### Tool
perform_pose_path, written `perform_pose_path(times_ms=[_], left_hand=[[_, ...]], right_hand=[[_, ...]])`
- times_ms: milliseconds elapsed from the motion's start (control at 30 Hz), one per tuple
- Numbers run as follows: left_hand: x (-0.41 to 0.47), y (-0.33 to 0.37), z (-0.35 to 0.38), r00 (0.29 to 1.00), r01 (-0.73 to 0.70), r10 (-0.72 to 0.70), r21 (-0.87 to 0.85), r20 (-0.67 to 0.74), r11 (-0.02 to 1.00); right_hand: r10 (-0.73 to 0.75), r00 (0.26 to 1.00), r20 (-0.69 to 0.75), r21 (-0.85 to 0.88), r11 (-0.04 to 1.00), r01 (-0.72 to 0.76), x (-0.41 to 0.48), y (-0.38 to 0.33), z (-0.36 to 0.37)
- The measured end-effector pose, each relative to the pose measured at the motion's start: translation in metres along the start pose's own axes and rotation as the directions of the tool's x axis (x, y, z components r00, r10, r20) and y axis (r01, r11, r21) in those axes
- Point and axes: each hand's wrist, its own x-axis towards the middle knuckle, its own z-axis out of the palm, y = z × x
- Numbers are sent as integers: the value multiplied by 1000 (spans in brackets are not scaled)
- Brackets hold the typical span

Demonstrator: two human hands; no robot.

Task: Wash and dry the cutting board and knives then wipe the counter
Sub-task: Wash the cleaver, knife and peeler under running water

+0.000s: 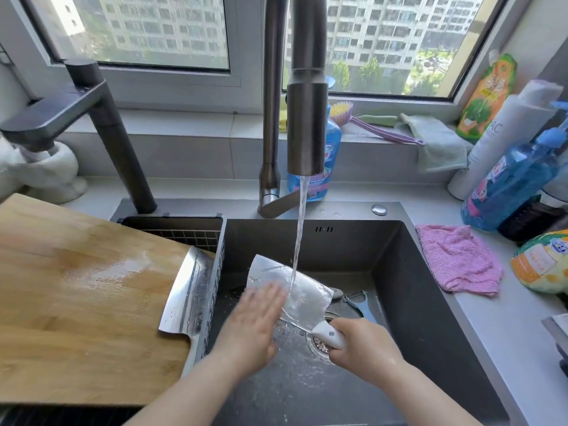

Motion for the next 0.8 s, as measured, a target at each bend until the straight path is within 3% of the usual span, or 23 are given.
perform_pose_path(times_ms=[67, 133, 200, 267, 333, 400, 467, 567, 600, 633, 700, 733, 800], left_hand=[[3, -5, -15, 995, 96, -96, -3, 13, 995], [2, 2, -17, 995, 61, -60, 9, -79, 998], [1, 17, -12, 997, -31, 39, -108, 70, 994], [-1, 30, -11, 992, -62, 74, -114, 104, 992], [-2, 17, -10, 997, -5, -1, -87, -80, 996], [2, 7, -13, 993, 120, -120, -97, 8, 988], [5, 8, -19, 988, 151, -147, -151, 37, 977], [5, 23, -9, 994, -96, 87, -148, -70, 984], [6, 30, -11, 992, -117, 109, -163, -60, 980], [7, 30, -17, 996, -94, 93, -148, -15, 984], [5, 14, -12, 998, 17, -25, -140, -54, 990], [6, 7, -14, 994, 110, -107, -123, 31, 986], [9, 1, -21, 978, 205, -202, -78, 55, 976]], right_hand=[[18, 1000, -3, 2, 1000, -18, 1, 1, -1], [14, 1000, -1, 8, 1000, -14, 3, -1, 0], [-6, 1000, 3, 5, 1000, 6, 4, -3, 0], [-29, 1000, 3, -19, 999, 29, 5, -4, -2], [-29, 999, 14, -37, 999, 30, 4, -2, -4], [-19, 999, 27, -36, 999, 20, 2, 0, -3], [-7, 999, 36, -13, 1000, 8, 0, -1, -1], [-9, 999, 42, 0, 1000, 9, 1, -5, 0], [-16, 999, 44, -10, 1000, 16, 2, -5, 0], [-15, 999, 48, -19, 1000, 16, 2, -5, -1], [-2, 999, 54, -27, 1000, 3, 1, -3, -4], [5, 998, 56, -28, 1000, -3, 0, -1, -4], [17, 997, 70, -29, 999, -15, 0, 0, -3]])
